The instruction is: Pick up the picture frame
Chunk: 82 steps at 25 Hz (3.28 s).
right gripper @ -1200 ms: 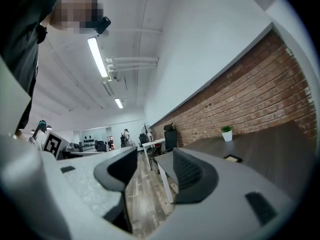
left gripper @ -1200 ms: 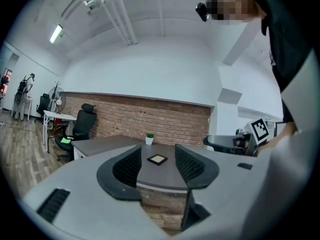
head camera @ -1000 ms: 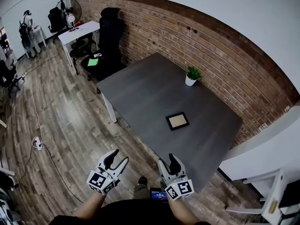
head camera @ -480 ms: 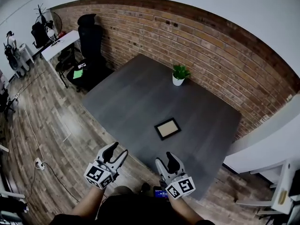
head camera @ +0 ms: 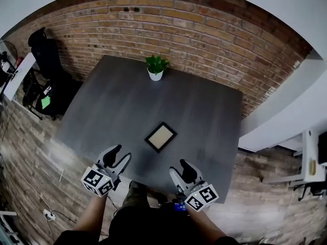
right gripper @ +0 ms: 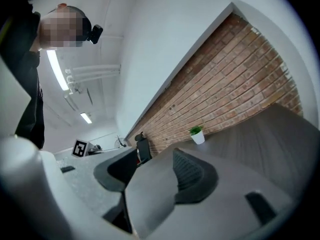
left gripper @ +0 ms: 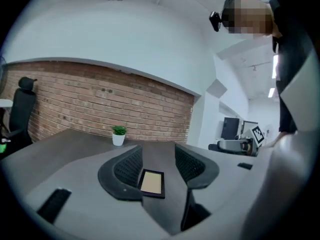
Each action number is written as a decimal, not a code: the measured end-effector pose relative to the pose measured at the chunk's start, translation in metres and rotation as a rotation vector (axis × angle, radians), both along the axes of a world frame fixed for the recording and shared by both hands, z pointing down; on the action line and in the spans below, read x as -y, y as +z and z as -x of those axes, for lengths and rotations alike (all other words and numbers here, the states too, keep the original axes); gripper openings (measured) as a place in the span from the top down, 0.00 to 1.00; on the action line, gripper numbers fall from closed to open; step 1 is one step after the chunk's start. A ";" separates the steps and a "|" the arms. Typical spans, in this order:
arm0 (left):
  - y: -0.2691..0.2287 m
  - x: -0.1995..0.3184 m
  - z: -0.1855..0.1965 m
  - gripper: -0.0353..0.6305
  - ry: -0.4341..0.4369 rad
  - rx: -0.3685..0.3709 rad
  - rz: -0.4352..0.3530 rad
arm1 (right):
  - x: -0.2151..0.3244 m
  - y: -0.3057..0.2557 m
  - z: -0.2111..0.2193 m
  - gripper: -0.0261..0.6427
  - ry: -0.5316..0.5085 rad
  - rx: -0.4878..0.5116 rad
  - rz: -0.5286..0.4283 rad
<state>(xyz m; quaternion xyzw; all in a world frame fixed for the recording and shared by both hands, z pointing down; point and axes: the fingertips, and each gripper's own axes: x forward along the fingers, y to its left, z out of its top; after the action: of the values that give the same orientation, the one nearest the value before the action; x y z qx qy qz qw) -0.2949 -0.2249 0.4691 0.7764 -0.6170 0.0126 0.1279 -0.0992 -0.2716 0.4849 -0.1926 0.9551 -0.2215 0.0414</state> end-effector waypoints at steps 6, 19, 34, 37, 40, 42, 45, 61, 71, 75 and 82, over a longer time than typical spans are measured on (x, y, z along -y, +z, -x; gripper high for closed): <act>0.037 0.079 0.012 0.65 0.280 -0.068 0.109 | 0.039 0.022 0.009 0.62 0.220 -0.013 0.132; 0.105 0.153 0.021 0.66 0.635 -0.175 0.400 | 0.083 0.092 0.051 0.66 0.423 -0.041 0.417; 0.230 0.188 -0.015 0.66 0.683 -0.151 0.757 | 0.123 0.191 0.063 0.66 0.474 -0.163 0.637; 0.240 0.191 -0.019 0.66 0.677 -0.136 0.790 | 0.127 0.205 0.064 0.66 0.477 -0.179 0.674; 0.248 0.194 -0.020 0.66 0.673 -0.119 0.822 | 0.130 0.215 0.065 0.66 0.475 -0.194 0.703; 0.253 0.195 -0.021 0.66 0.672 -0.112 0.838 | 0.130 0.220 0.067 0.66 0.469 -0.206 0.713; 0.258 0.195 -0.023 0.68 0.677 -0.101 0.851 | 0.130 0.226 0.071 0.66 0.472 -0.213 0.729; 0.265 0.192 -0.028 0.75 0.673 -0.020 0.900 | 0.124 0.241 0.083 0.73 0.460 -0.384 0.700; 0.266 0.184 -0.027 0.82 0.639 -0.008 0.921 | 0.123 0.245 0.078 0.78 0.494 -0.521 0.644; 0.260 0.183 -0.026 0.83 0.621 -0.012 0.900 | 0.120 0.244 0.076 0.81 0.514 -0.526 0.632; 0.244 0.180 -0.021 0.84 0.599 -0.018 0.848 | 0.123 0.222 0.078 0.84 0.555 -0.505 0.557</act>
<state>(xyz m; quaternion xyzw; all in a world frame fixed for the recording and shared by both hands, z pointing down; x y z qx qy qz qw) -0.2737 -0.4046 0.7130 0.7991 -0.3072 0.2908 0.4273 -0.1772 -0.3943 0.7074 -0.4925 0.7518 -0.3961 -0.1878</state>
